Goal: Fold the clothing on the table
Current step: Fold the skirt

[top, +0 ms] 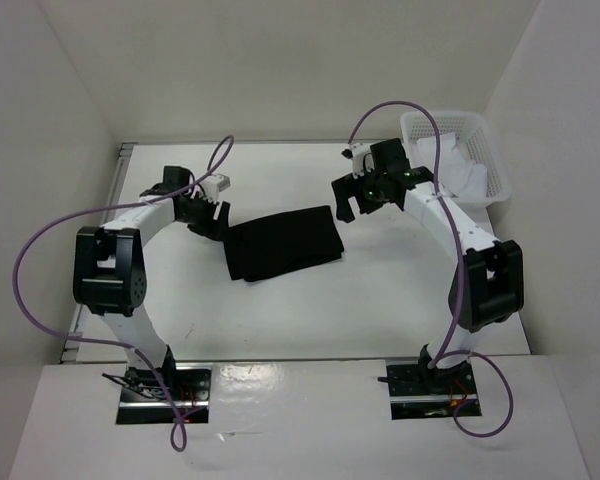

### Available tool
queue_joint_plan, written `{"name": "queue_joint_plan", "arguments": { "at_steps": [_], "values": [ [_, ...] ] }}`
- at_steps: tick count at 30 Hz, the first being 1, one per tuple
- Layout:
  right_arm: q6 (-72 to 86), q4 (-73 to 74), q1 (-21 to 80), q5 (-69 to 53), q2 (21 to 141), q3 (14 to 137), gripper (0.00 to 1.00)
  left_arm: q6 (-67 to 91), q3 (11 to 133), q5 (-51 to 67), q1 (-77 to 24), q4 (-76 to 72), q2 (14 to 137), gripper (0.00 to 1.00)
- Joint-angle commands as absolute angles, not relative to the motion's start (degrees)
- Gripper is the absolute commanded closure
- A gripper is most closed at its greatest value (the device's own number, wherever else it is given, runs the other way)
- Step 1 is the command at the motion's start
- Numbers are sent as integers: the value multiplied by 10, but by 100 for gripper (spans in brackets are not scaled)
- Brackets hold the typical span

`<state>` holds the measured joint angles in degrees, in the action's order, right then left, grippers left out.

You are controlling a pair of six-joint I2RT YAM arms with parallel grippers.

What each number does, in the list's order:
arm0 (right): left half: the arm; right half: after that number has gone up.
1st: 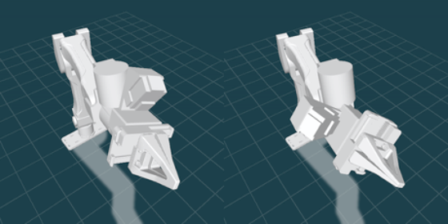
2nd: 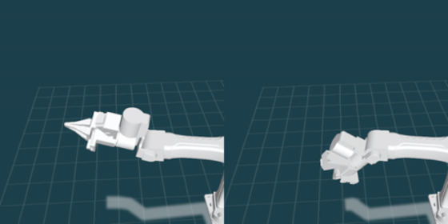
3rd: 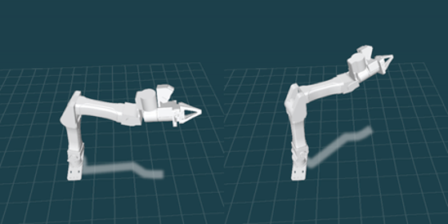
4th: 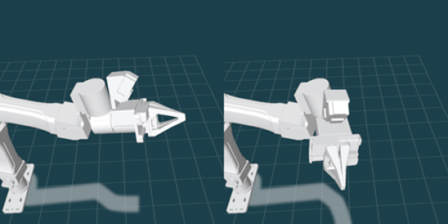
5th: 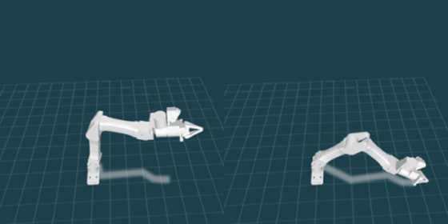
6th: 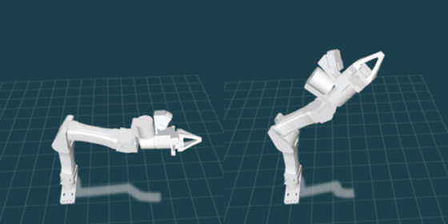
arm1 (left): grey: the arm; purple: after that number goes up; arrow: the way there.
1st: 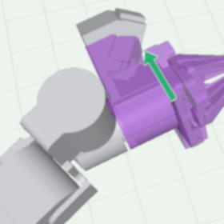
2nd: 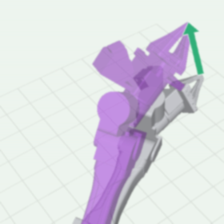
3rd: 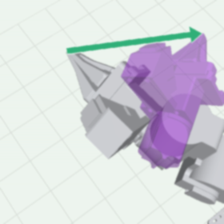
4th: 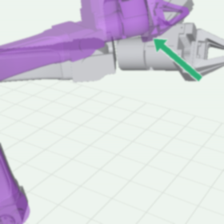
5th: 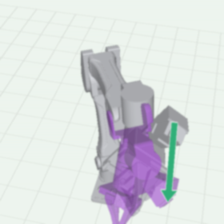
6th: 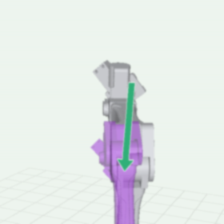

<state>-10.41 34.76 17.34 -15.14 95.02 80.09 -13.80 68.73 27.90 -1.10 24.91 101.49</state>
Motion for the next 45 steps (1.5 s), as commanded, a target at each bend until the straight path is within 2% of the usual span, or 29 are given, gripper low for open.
{"name": "queue_joint_plan", "arguments": {
  "at_steps": [1, 15, 21, 33, 37, 45],
  "values": [
    [-120, 352, 171, -177, 917, 799, 1, -162, 702, 284, -4, 210, 1048, 27],
    [-136, 357, 171, -196, 917, 788, 1, -162, 746, 256, -4, 215, 1103, 31],
    [-136, 357, 171, -196, 911, 787, 1, -156, 752, 250, -4, 229, 1122, 45],
    [-142, 357, 171, -201, 911, 787, 1, -127, 736, 121, -50, 229, 1122, 45],
    [-147, 357, 171, -201, 933, 794, 1, -114, 736, 74, -70, 229, 1128, 51],
    [-115, 362, 165, -208, 1039, 852, 1, -91, 736, 29, -94, 229, 1134, 52]
  ]
}}
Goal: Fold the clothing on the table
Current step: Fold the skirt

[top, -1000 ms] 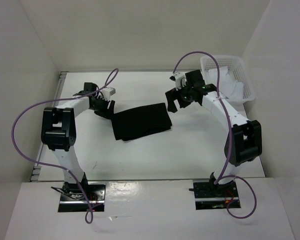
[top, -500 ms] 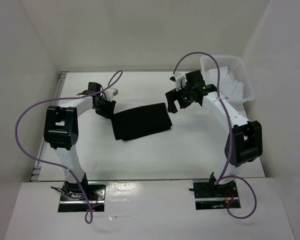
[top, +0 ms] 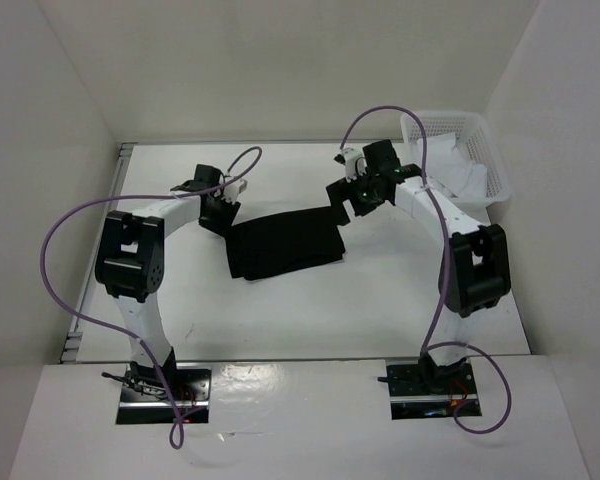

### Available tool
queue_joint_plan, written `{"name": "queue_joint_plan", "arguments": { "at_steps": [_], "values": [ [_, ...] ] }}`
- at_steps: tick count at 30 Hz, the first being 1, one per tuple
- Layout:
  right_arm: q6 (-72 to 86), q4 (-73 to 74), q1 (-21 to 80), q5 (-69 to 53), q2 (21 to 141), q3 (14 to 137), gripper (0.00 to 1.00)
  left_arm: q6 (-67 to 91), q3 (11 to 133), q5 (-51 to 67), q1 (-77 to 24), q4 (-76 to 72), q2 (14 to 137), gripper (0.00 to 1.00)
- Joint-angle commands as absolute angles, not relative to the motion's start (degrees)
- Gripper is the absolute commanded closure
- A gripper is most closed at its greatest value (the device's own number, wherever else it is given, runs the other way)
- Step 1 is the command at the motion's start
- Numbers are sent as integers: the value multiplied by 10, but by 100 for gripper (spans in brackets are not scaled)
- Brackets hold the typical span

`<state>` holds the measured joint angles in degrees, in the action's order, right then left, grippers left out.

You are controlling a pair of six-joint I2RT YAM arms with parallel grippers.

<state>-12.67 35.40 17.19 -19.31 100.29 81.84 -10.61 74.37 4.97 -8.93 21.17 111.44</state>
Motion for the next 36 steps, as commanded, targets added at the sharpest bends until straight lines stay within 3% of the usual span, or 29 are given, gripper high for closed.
{"name": "queue_joint_plan", "arguments": {
  "at_steps": [1, 16, 23, 31, 36],
  "values": [
    [-108, 362, 165, -208, 1051, 866, 1, -86, 736, 29, -94, 229, 1134, 52],
    [-103, 357, 149, -259, 1161, 868, 1, -86, 719, 47, -94, 235, 1128, 53],
    [-103, 345, 143, -270, 1181, 858, 8, -86, 719, 52, -94, 240, 1122, 54],
    [-103, 359, 143, -292, 1211, 858, 25, -86, 719, 57, -94, 245, 1122, 54],
    [-103, 370, 143, -311, 1230, 863, 49, -86, 719, 62, -89, 245, 1122, 54]
  ]
}}
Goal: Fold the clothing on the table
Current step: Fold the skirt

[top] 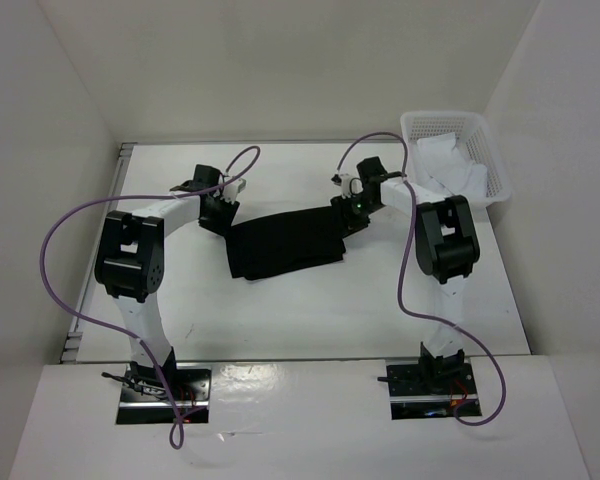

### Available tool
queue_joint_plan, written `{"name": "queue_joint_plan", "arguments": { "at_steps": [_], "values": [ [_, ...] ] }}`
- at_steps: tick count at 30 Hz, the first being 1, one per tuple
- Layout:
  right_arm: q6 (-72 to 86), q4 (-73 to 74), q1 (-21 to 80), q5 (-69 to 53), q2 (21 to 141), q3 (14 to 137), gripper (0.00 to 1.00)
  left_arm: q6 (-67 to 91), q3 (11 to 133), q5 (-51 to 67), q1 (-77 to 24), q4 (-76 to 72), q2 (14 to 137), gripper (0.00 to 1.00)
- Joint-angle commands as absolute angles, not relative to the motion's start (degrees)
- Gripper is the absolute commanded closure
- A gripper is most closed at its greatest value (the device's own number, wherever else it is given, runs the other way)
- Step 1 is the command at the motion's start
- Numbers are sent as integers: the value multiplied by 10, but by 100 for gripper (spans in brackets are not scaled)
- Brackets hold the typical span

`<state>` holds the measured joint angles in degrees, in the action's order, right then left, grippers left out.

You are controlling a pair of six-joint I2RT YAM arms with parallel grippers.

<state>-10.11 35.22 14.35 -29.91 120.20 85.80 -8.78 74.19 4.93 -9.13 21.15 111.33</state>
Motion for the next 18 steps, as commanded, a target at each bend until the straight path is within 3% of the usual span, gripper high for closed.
{"name": "queue_joint_plan", "arguments": {
  "at_steps": [1, 10, 14, 17, 18],
  "values": [
    [-103, 370, 143, -317, 1230, 863, 52, -86, 719, 62, -89, 245, 1122, 54],
    [-108, 376, 149, -323, 1252, 868, 64, -86, 724, 73, -89, 250, 1117, 54],
    [-108, 381, 149, -304, 1258, 879, 87, -86, 724, 84, -89, 250, 1117, 54],
    [-108, 387, 149, -291, 1250, 890, 100, -86, 724, 84, -89, 250, 1117, 54],
    [-108, 387, 149, -279, 1243, 890, 100, -86, 719, 84, -89, 250, 1117, 54]
  ]
}}
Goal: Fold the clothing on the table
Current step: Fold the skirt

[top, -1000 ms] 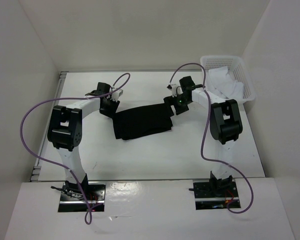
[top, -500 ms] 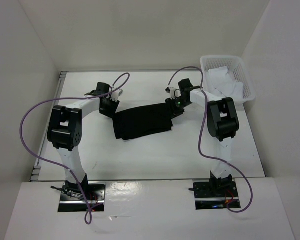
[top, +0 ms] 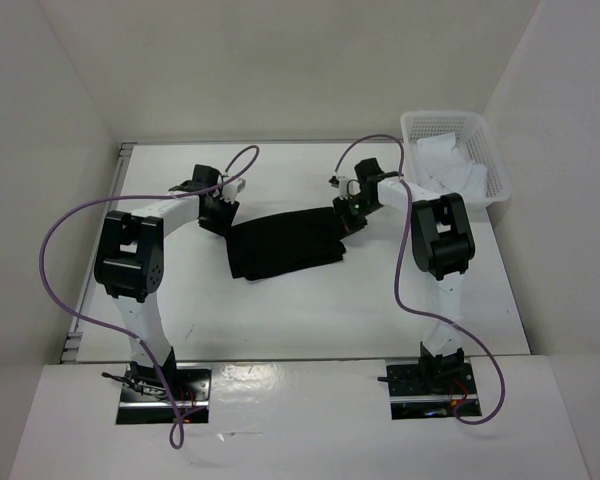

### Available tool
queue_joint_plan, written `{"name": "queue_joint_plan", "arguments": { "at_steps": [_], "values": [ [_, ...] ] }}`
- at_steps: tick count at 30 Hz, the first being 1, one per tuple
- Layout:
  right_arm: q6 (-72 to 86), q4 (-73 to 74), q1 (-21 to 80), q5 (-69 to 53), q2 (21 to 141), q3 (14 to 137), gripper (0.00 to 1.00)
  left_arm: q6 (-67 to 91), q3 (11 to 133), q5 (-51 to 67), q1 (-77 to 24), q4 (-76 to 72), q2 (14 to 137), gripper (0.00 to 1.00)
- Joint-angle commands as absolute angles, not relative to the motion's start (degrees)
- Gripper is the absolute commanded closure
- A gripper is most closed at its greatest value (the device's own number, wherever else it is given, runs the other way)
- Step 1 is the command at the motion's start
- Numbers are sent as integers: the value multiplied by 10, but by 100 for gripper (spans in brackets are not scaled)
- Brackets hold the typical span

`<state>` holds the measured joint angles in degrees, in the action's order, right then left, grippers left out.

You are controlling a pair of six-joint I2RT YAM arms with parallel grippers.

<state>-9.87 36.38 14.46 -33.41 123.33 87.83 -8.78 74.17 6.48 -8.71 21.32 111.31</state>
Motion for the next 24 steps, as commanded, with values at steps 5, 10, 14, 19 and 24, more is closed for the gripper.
{"name": "queue_joint_plan", "arguments": {
  "at_steps": [5, 10, 14, 19, 24],
  "values": [
    [-108, 423, 155, -265, 1199, 942, 100, -86, 719, 84, -89, 256, 1117, 54],
    [-108, 475, 195, -251, 1173, 1023, 100, -86, 725, 84, -89, 261, 1122, 54],
    [-114, 496, 254, -238, 1172, 1063, 100, -86, 730, 84, -89, 261, 1128, 54],
    [-120, 496, 315, -225, 1172, 1063, 100, -81, 741, 84, -89, 267, 1133, 54],
    [-120, 502, 387, -189, 1172, 1070, 100, -81, 746, 84, -84, 272, 1144, 54]
  ]
}}
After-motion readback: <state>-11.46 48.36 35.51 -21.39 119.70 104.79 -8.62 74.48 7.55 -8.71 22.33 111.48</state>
